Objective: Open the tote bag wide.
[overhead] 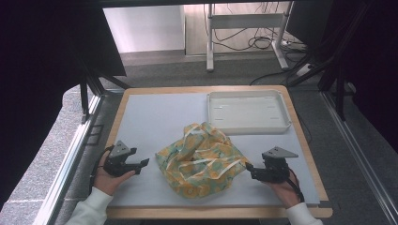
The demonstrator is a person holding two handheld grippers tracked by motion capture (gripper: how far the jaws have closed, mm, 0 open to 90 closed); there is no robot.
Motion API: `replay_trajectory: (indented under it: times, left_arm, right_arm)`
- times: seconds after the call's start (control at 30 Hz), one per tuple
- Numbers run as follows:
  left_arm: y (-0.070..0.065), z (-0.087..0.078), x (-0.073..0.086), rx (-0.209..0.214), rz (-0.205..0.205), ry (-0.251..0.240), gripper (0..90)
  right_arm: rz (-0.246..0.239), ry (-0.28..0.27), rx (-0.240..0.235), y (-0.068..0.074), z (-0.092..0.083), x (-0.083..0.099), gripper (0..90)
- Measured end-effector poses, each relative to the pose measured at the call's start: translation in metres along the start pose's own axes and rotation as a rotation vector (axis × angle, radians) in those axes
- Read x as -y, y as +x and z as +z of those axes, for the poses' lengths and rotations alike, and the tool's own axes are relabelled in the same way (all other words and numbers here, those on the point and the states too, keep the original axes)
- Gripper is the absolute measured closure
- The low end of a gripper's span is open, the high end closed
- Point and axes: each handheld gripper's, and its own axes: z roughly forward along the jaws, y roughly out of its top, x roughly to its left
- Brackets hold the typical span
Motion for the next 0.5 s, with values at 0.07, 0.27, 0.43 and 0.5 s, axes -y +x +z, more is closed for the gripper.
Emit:
replay_trajectory:
  times: [0.07,0.27,0.43,0.5]
  left_arm:
    - [0.0005,-0.0004,0.0003,0.000,-0.002,-0.002,29.8]
    - [0.0016,-0.0011,0.0008,0.000,-0.009,-0.005,29.7]
    - [0.0001,-0.0027,-0.0004,0.000,-0.014,-0.014,29.6]
    - [-0.0014,-0.0040,-0.0013,0.003,-0.010,-0.023,29.5]
  right_arm:
    - [-0.001,-0.005,0.000,-0.0007,-0.0003,-0.0003,22.6]
    - [0.003,-0.005,-0.002,-0.0032,-0.0009,0.0000,22.8]
    - [0.004,-0.003,-0.004,-0.0031,-0.0014,0.0002,22.9]
    - [0.004,-0.007,-0.005,-0.0028,-0.0019,0.0000,23.0]
